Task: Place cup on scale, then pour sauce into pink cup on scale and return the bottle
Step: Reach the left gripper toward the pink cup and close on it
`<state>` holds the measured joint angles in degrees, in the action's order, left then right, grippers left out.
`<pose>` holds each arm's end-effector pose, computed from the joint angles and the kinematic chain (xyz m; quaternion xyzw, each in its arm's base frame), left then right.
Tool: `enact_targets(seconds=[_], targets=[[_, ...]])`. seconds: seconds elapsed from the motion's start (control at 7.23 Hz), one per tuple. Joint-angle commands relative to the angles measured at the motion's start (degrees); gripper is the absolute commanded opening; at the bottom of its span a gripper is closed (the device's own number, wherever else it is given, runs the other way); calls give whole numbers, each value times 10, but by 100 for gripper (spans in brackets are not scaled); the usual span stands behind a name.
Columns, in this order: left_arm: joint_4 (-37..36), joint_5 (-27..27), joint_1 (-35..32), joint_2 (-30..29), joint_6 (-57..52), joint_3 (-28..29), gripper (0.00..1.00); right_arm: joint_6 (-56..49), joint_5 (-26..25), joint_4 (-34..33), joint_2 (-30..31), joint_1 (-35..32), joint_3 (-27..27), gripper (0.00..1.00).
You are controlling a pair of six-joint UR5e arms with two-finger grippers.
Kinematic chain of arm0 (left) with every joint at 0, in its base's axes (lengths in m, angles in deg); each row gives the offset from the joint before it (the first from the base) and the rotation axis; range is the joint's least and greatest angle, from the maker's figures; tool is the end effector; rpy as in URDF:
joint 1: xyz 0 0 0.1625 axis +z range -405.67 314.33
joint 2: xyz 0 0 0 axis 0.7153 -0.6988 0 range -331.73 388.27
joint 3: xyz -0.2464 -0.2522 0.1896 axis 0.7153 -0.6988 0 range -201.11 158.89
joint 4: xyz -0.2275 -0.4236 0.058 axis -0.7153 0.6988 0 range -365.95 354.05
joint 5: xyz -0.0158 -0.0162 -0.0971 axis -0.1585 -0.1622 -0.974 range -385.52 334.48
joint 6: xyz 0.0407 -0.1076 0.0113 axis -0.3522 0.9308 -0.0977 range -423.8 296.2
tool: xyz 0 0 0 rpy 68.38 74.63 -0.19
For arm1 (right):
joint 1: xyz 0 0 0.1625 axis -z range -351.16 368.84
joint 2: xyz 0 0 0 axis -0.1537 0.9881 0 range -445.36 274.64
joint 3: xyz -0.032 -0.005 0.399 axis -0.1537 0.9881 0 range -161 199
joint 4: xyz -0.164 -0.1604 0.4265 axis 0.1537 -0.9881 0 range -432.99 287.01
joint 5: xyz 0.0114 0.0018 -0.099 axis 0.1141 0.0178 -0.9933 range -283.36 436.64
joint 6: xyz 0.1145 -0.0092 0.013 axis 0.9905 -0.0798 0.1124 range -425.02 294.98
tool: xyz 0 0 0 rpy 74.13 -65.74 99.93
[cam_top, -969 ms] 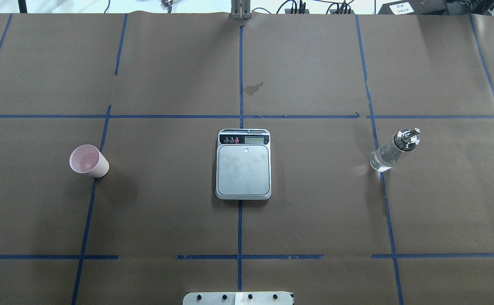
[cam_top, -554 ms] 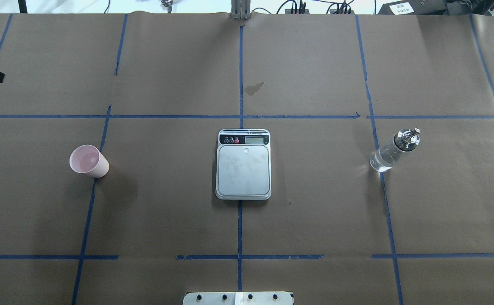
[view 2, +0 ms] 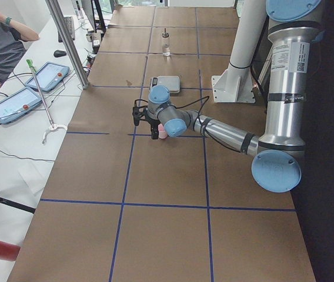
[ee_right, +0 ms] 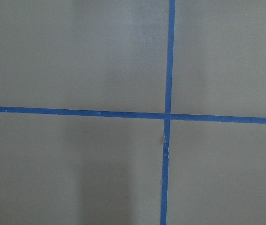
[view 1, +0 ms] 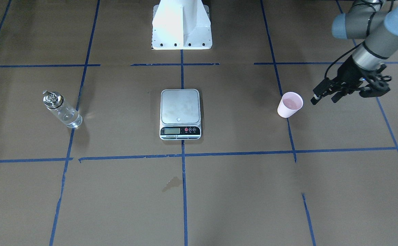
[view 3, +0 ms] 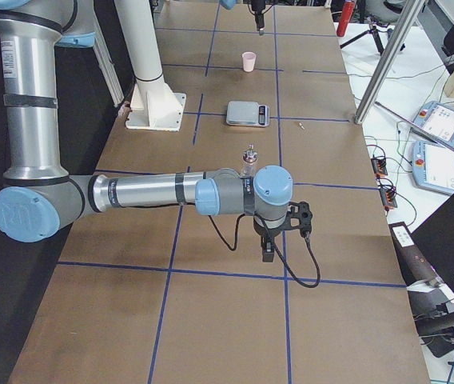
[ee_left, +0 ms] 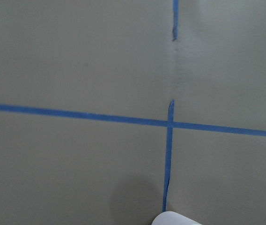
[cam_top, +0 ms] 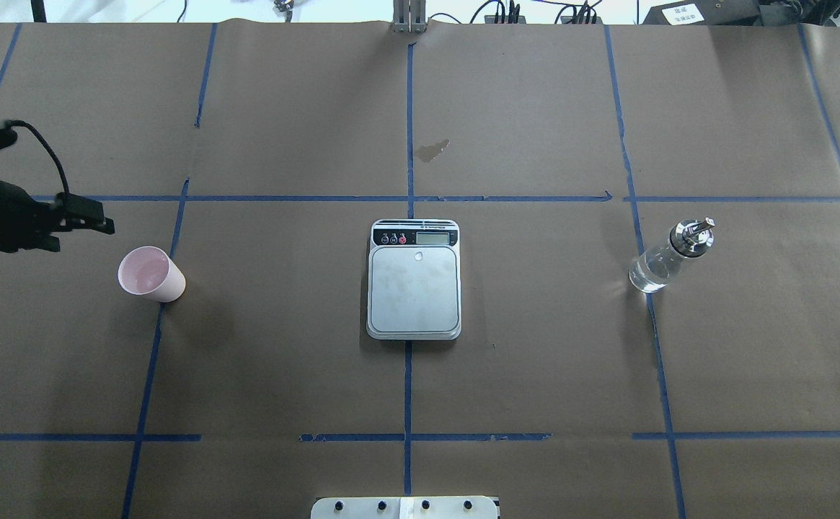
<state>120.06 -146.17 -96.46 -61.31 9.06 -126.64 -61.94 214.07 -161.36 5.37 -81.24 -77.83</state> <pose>0.3132 -0.5015 0.4263 0.0348 0.4783 -0.1427 0.8658 0.0490 -0.5670 0.5774 0.0512 -0.4028 -0.0019 0.9139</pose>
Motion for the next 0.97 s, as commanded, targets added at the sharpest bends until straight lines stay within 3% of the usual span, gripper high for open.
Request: enact_targets(seconds=[0.0,0.83], targets=[[10,43,50,4,45,4,100,1,-1,12,-1,0,2,100],[9,44,78,-3,41,15,96,15,3,11,-5,0,3,100]])
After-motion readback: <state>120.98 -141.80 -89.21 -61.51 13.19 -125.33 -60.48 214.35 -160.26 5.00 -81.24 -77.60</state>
